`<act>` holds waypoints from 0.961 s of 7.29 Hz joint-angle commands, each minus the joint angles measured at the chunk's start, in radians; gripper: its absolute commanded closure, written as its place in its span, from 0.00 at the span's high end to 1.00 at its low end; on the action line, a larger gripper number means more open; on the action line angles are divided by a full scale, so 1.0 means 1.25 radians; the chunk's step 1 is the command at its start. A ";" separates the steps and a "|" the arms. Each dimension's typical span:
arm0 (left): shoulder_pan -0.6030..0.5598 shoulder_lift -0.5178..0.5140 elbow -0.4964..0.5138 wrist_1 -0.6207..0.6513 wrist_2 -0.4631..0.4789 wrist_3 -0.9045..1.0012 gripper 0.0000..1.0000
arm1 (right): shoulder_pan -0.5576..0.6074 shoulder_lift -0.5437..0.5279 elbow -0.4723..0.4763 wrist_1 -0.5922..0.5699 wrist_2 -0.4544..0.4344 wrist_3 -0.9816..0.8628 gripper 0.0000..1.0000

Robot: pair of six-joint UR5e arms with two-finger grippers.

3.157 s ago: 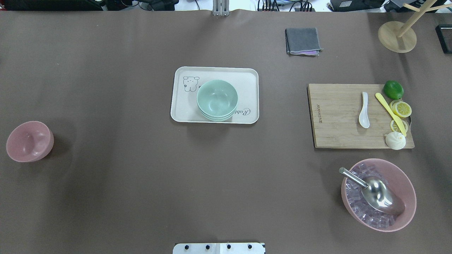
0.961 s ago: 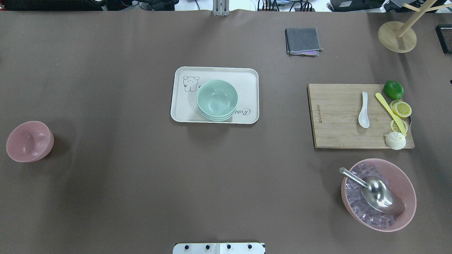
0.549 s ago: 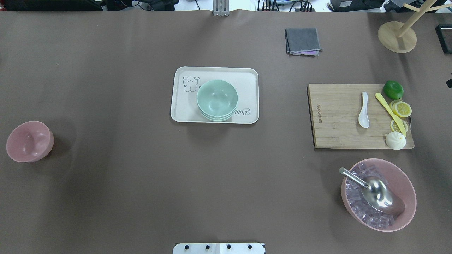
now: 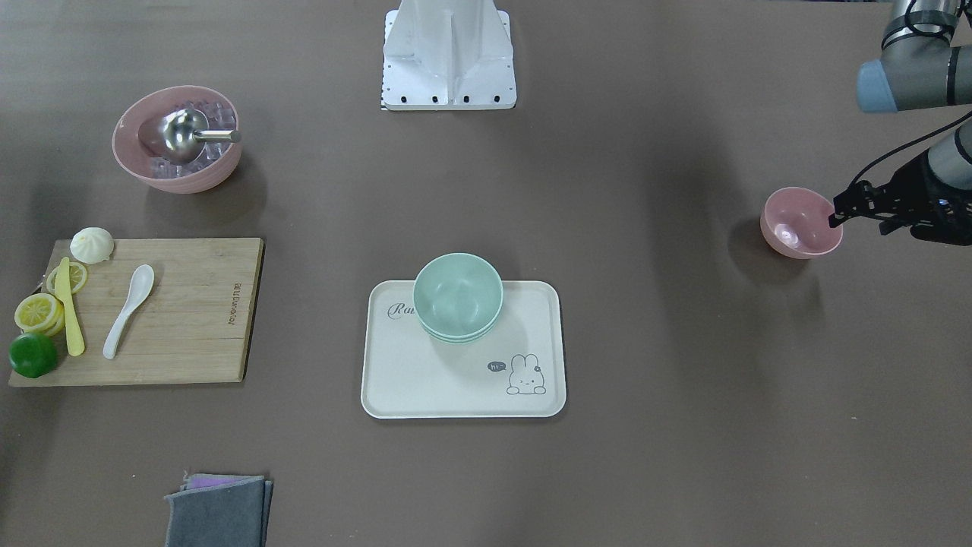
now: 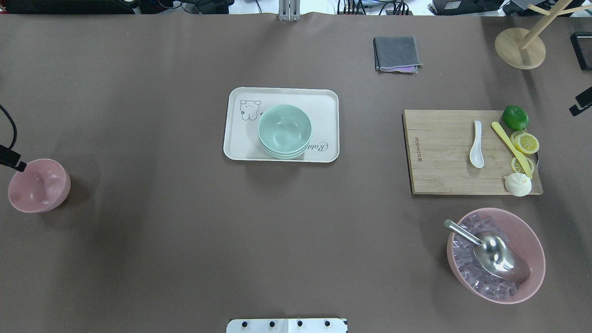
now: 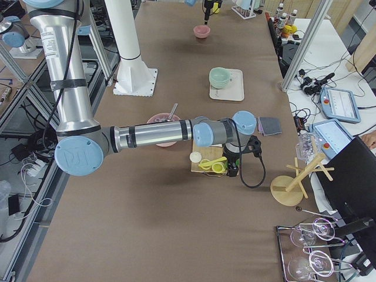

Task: Stack pink bowl on green and place spoon
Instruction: 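Lower the left gripper onto the rim of the pink bowl and grasp it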

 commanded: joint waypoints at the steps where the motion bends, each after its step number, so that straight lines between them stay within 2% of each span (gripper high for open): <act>1: 0.070 -0.001 0.007 -0.052 0.007 -0.060 0.90 | -0.009 -0.007 0.000 0.042 0.000 0.040 1.00; 2: 0.072 0.003 0.024 -0.056 0.009 -0.058 0.82 | -0.010 -0.007 -0.001 0.042 0.000 0.040 1.00; 7: 0.062 0.010 -0.005 -0.057 0.032 -0.050 0.83 | -0.009 -0.007 0.004 0.042 0.000 0.041 1.00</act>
